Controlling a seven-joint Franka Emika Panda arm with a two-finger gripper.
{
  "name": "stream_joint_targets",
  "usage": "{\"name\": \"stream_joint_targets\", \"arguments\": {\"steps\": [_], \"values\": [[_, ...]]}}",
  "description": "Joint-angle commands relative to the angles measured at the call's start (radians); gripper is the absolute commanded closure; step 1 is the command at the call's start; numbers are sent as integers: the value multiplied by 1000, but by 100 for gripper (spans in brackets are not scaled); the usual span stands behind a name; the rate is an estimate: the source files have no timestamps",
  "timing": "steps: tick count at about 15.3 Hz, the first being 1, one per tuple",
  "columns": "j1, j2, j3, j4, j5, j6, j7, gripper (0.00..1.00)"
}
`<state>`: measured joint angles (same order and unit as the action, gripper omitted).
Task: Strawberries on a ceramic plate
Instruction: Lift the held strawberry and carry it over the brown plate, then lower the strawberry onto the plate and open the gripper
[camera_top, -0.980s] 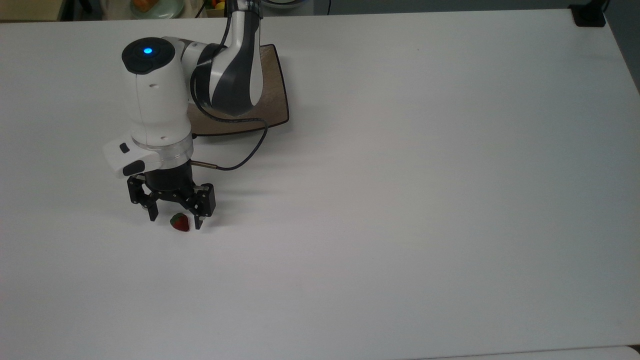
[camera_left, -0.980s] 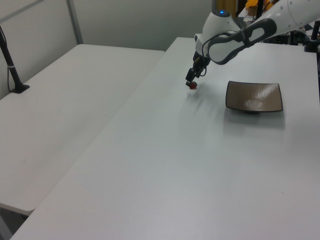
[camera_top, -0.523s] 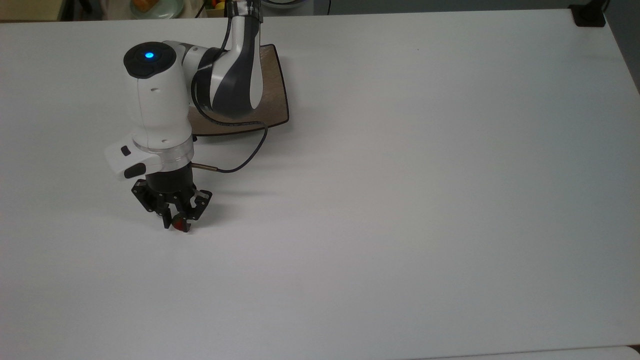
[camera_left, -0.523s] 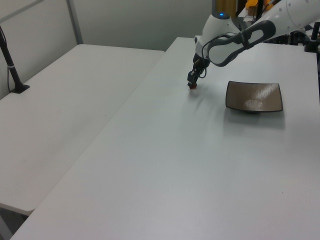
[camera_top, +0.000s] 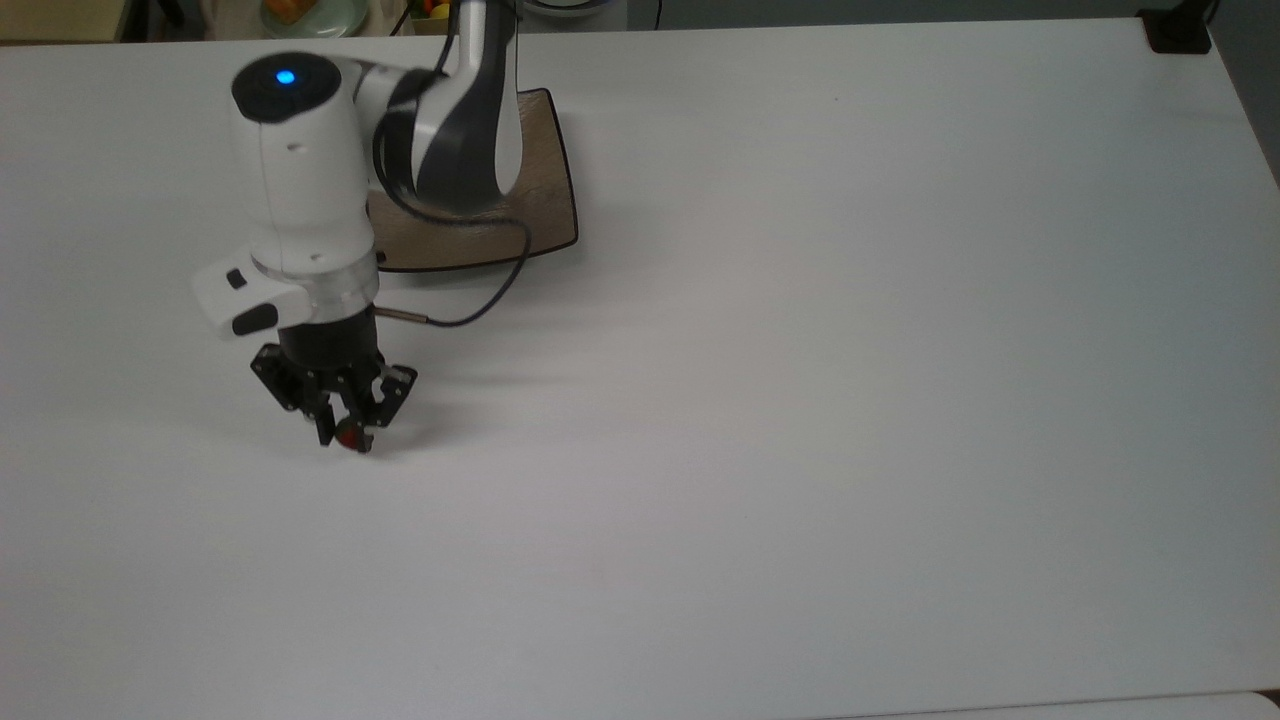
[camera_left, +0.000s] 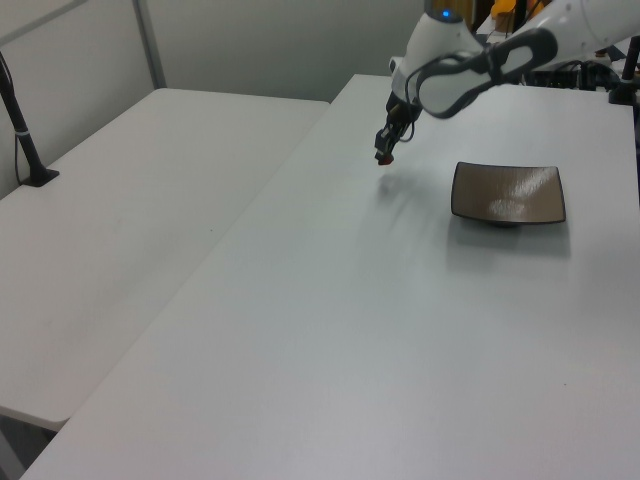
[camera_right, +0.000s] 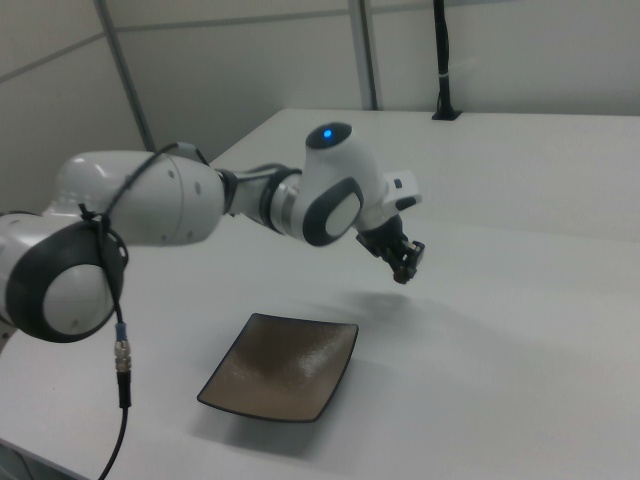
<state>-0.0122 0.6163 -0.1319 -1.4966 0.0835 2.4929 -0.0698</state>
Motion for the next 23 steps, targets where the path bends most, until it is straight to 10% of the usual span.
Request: {"name": "stream_joint_targets", "arguments": {"steps": [1,12,23], "values": [[3,-153,0,-54,-5,-211,-7,88],[55,-463,0,-218,-8,-761,-90,89],[84,-573,2,-603,-13,-465,-208,88]]}}
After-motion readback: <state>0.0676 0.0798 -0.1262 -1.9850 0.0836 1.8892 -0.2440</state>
